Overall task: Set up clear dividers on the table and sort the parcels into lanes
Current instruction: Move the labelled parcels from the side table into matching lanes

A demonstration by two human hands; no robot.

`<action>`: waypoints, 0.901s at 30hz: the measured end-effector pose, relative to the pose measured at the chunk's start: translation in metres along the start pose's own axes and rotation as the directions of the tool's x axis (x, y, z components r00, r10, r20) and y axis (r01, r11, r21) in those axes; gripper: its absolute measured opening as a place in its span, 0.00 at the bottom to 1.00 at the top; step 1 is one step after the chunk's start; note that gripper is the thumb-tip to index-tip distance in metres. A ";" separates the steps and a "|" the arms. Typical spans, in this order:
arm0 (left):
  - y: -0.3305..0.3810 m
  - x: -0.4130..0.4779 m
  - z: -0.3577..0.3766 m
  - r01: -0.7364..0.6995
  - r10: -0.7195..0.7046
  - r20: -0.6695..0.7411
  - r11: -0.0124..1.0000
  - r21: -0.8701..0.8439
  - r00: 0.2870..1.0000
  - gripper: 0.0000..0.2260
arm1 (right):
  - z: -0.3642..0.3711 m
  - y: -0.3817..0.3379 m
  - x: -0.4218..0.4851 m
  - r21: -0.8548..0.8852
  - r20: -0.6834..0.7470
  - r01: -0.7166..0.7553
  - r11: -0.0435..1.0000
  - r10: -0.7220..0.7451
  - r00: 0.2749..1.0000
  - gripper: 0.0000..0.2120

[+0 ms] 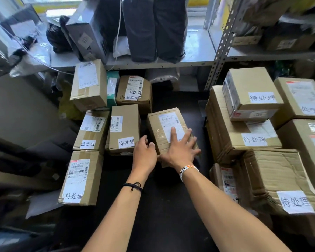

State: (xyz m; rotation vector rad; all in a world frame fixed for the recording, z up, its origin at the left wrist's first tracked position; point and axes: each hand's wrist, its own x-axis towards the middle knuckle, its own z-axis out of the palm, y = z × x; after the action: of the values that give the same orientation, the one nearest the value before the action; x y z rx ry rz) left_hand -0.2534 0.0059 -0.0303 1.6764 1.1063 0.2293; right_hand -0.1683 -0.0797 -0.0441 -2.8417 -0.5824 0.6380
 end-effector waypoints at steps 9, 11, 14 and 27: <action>-0.004 -0.005 -0.021 0.009 -0.002 0.086 0.997 -0.079 0.996 0.31 | 0.002 0.011 -0.020 0.164 -0.167 0.057 0.985 -0.030 0.986 0.60; 0.006 -0.008 -0.023 0.056 -0.032 0.123 0.979 -0.197 0.992 0.35 | -0.002 0.010 -0.035 0.223 -0.191 0.052 0.973 -0.009 0.982 0.61; 0.013 -0.016 -0.023 0.156 -0.095 0.173 0.909 -0.387 0.980 0.26 | -0.012 0.007 -0.058 0.299 -0.253 0.100 0.949 -0.022 0.967 0.60; 0.098 -0.100 -0.011 -0.087 0.267 0.137 0.684 -0.724 0.954 0.31 | -0.136 0.043 -0.146 0.100 -0.589 0.385 0.917 -0.257 0.766 0.57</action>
State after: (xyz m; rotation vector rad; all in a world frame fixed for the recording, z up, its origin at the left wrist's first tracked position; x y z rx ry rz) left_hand -0.2618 -0.0629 0.0925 1.0536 0.5469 0.5063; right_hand -0.2150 -0.1898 0.1218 -2.4434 -0.7993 -0.2034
